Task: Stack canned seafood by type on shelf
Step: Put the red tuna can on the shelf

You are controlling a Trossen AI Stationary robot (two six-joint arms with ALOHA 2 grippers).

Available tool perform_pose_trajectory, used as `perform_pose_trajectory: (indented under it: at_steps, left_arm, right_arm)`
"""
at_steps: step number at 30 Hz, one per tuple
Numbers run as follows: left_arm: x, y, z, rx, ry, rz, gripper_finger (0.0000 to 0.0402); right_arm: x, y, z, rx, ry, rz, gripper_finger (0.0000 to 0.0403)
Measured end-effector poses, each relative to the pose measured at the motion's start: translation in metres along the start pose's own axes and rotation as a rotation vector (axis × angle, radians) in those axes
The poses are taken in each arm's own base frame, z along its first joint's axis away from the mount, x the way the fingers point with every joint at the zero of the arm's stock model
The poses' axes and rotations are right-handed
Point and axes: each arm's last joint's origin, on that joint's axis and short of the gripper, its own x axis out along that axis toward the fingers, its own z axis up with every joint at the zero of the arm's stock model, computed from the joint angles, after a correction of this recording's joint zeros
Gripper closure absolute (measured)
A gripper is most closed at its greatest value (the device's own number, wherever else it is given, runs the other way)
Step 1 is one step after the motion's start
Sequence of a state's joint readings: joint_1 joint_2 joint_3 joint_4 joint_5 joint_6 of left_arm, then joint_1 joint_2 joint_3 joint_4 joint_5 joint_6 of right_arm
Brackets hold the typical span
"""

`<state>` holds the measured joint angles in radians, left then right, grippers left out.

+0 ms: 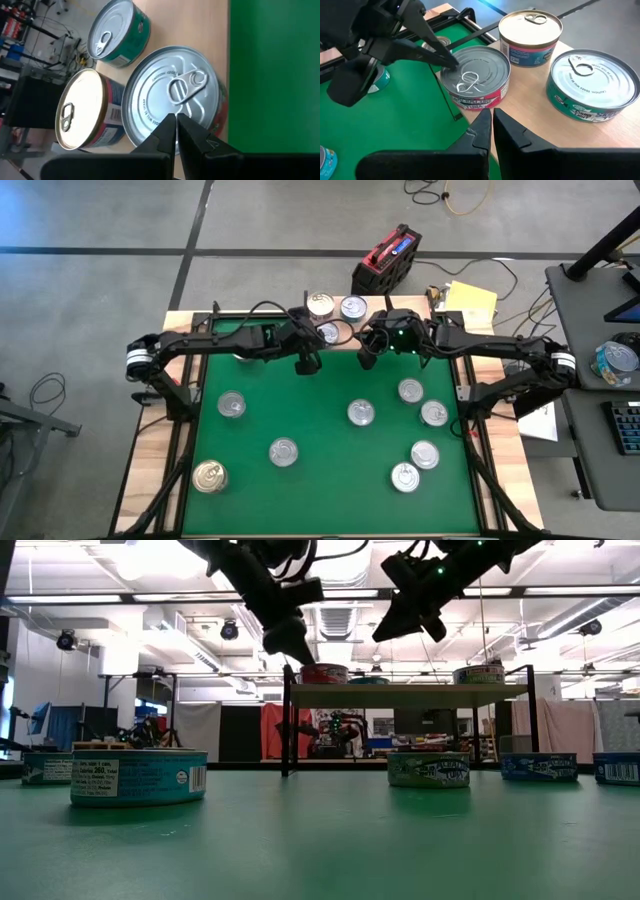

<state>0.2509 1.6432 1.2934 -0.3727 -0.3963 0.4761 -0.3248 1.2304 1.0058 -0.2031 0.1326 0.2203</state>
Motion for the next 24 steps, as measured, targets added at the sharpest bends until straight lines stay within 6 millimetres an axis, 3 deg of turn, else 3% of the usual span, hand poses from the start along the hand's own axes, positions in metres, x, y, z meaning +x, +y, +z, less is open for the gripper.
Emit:
perform_pose_trajectory:
  at_steps: [19, 24]
  left_arm:
    - [-0.0009, 0.0009, 0.0010, 0.010, -0.005, 0.007, 0.0402]
    - [-0.0012, -0.0012, 0.0056, 0.000, -0.102, -0.110, 0.0402]
  right_arm:
    - [0.0002, 0.0012, -0.0011, -0.005, 0.004, 0.004, 0.0394]
    - [0.0007, 0.0010, -0.0021, -0.006, 0.007, 0.003, 0.0394]
